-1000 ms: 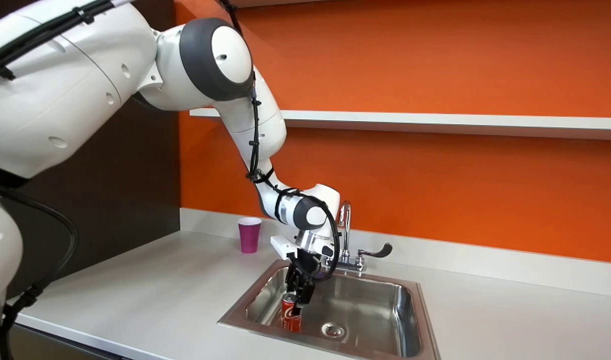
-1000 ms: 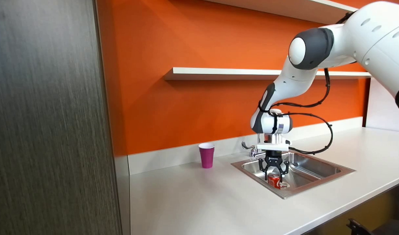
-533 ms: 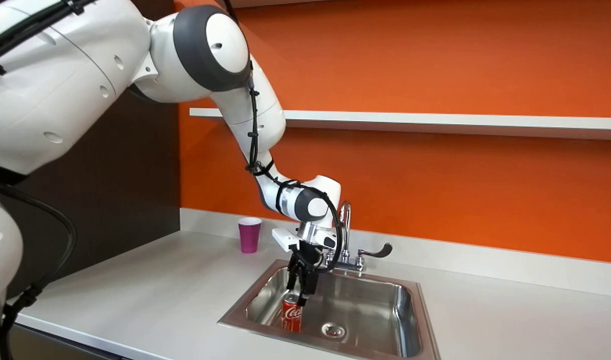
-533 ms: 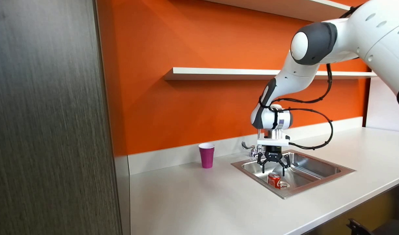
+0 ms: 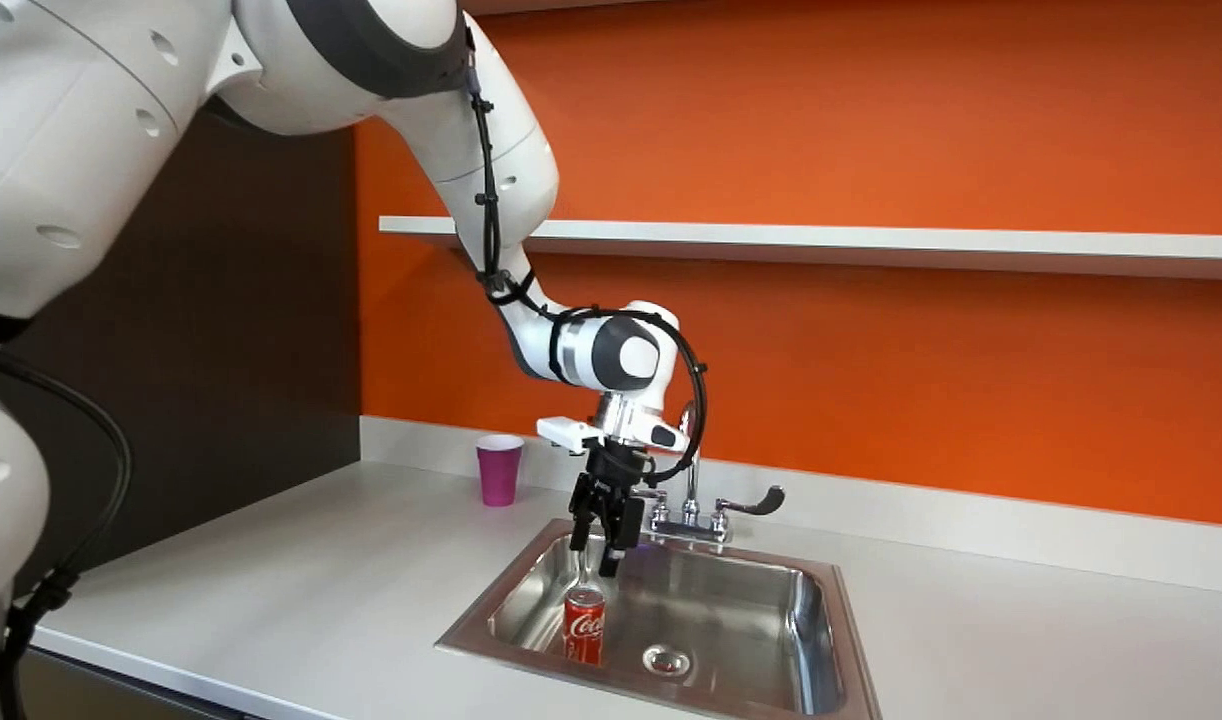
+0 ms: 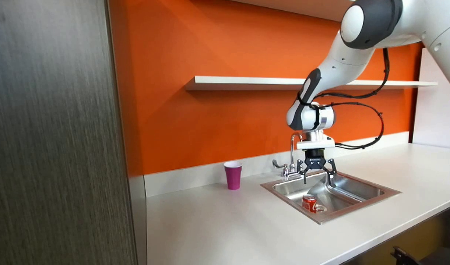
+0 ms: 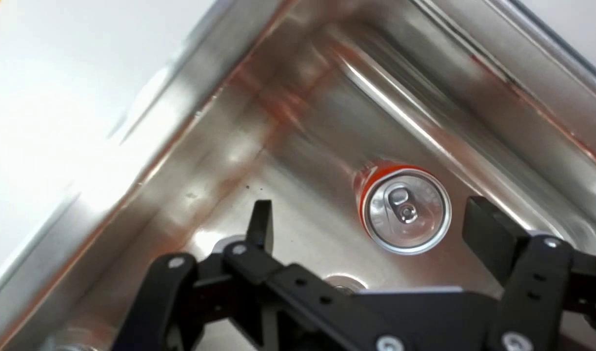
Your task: Put the can inside the sink
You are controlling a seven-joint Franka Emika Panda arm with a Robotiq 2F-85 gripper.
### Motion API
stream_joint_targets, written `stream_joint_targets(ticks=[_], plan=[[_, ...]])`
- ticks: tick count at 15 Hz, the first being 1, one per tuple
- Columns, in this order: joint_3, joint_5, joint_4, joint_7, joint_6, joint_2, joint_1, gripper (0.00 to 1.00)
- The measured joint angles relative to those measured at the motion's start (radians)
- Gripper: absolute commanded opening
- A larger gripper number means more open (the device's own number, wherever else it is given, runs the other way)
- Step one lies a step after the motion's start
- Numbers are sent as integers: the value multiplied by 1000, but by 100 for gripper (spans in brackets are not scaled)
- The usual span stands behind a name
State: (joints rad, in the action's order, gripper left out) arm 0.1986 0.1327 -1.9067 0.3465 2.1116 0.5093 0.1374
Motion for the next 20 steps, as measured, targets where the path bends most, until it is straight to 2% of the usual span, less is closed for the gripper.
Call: stream_joint_targets(ticks=[8,14,20], plan=[[-22,-175,-223,-64,-36,-231,-88,100],[-85,-232,-448,-62,-36,-469,-138,100],[-164,-234,-627,-46,-40,-686,-142,100]])
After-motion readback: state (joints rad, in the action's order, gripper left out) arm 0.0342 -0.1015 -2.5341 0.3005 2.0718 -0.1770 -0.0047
